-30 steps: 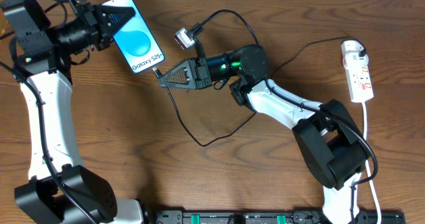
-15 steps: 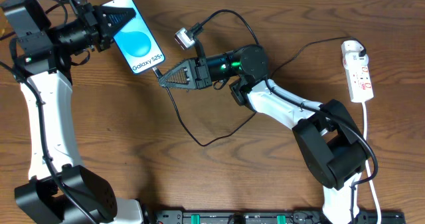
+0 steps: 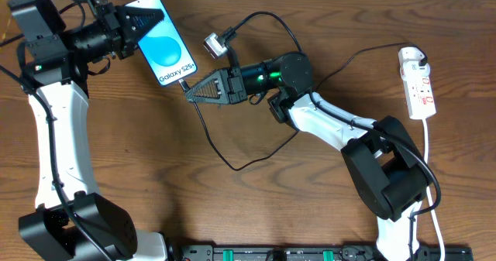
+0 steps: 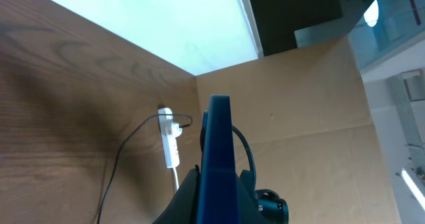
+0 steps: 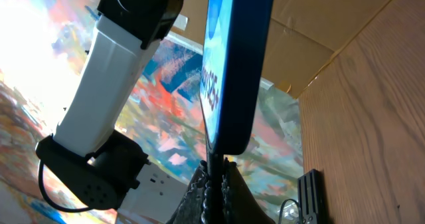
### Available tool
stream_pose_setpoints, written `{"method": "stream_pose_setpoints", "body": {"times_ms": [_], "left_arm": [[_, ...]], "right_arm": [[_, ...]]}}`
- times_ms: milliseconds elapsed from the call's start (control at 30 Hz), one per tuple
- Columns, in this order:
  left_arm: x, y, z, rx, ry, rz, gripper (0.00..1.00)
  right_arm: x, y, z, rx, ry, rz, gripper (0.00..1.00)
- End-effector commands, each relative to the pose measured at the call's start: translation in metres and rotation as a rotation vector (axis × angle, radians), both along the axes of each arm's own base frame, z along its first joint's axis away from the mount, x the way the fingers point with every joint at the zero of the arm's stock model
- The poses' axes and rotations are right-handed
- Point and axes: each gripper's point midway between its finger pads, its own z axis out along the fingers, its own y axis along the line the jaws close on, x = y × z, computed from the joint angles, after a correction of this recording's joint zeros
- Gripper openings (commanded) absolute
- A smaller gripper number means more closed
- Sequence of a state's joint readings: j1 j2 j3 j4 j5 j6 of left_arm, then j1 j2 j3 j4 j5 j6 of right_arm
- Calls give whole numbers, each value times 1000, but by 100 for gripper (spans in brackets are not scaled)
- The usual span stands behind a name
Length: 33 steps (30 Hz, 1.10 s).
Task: Plug charger to phone and switch on socket
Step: 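Align the plug with the phone's bottom port, holding both still, then push the plug up into the port, open right gripper, withdraw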
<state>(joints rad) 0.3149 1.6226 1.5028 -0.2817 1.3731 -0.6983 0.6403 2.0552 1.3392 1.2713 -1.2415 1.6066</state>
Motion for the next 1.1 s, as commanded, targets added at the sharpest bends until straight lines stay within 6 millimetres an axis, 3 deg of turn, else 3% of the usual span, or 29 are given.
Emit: {"method": "stream_pose_setpoints", "body": {"times_ms": [0,433,900,967,1067], "left_arm": [[-6,-6,9,4,-36,-27,7],[-3,-4,7,39,-73,-13,7],[-13,-10,11,14,-93,-75,7],[-13,-10,11,15,-93,-75,7],[-13,-10,11,15,-93,-75,7]], "right_arm": [[3,2,3,21,-13,-25,1],[27,8,18,80,102,-161,1],[34,12,18,82,136,-201,1],[33,13,17,81,131,-197,4],[31,12,16,76,126,-187,24]]}}
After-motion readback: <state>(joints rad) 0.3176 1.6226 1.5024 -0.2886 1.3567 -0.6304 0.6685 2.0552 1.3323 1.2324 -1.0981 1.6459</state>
